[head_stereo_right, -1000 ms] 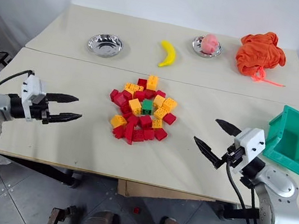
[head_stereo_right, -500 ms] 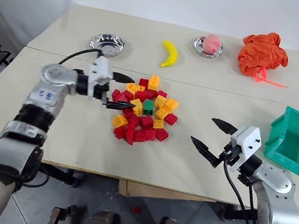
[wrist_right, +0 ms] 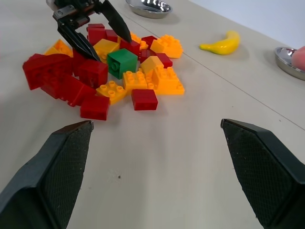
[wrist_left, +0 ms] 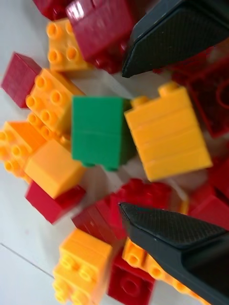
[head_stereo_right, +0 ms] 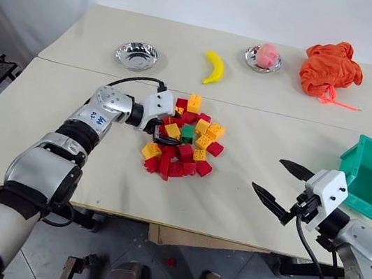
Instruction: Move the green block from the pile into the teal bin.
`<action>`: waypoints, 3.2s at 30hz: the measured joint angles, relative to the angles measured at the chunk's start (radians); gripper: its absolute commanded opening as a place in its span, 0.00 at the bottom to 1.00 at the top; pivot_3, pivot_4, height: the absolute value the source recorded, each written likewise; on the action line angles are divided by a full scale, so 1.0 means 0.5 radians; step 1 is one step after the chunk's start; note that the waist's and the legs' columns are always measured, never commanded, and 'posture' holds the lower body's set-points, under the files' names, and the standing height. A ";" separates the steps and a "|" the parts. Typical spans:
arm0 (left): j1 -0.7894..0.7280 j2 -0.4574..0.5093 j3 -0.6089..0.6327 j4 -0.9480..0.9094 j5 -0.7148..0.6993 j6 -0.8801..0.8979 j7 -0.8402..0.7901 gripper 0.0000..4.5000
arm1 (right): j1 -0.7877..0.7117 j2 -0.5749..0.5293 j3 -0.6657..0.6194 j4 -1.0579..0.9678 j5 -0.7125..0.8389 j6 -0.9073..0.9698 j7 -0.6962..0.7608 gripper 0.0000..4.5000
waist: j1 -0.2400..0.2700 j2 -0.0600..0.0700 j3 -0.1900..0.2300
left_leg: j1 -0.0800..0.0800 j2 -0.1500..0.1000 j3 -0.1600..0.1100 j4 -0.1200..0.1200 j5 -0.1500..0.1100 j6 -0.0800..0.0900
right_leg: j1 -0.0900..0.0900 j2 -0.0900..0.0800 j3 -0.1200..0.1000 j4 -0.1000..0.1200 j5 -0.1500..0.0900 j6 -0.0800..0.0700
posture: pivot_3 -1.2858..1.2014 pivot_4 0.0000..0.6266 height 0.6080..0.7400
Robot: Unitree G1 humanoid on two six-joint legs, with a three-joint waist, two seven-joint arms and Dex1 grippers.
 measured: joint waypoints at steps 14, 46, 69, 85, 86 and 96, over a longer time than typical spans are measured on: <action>-0.066 -0.097 0.004 0.102 0.086 0.064 0.070 0.46 | 0.069 0.000 -0.002 -0.112 0.021 0.043 -0.070 1.00 | -0.005 0.000 0.000 | 0.000 0.000 0.000 0.000 0.000 0.000 | 0.000 0.000 0.000 0.000 0.000 0.000 | 0.52 0.24 1.00; 0.006 -0.745 0.291 -0.122 -0.356 -0.257 -0.284 1.00 | 0.662 0.240 -0.452 -0.415 -0.035 0.077 -0.358 1.00 | -0.025 0.002 -0.001 | 0.005 -0.001 0.009 0.000 -0.004 0.006 | -0.003 0.000 0.015 -0.002 0.002 0.003 | 0.52 0.24 1.00; 1.483 0.523 0.648 -1.949 -0.959 0.521 -0.603 1.00 | -1.104 -0.072 0.713 1.001 -0.506 0.191 -0.002 1.00 | -0.027 0.005 -0.001 | 0.002 0.000 0.011 0.011 -0.006 0.006 | -0.005 0.000 0.021 0.006 0.003 0.004 | 0.52 0.24 1.00; 1.608 0.529 0.557 -2.177 -1.059 0.604 -0.560 1.00 | -1.532 0.069 0.849 1.926 -0.677 -0.280 0.440 0.40 | -0.067 0.005 -0.001 | 0.003 0.000 0.013 0.009 -0.006 0.006 | -0.005 0.000 0.021 0.006 0.003 0.004 | 0.52 0.24 1.00; 1.603 0.528 0.554 -2.177 -1.059 0.604 -0.560 1.00 | -1.532 0.071 0.849 1.926 -0.677 -0.285 0.445 0.40 | -0.067 0.005 -0.001 | 0.003 0.000 0.013 0.009 -0.006 0.006 | -0.005 0.000 0.021 0.006 0.003 0.004 | 0.52 0.24 1.00; 1.513 0.388 0.481 -2.143 -1.089 0.587 -0.559 1.00 | -1.024 0.075 0.459 1.423 -0.440 -0.273 0.289 0.40 | -0.051 0.005 -0.001 | 0.002 0.000 0.013 0.009 -0.006 0.006 | -0.005 0.000 0.021 0.005 0.003 0.004 | 0.52 0.24 1.00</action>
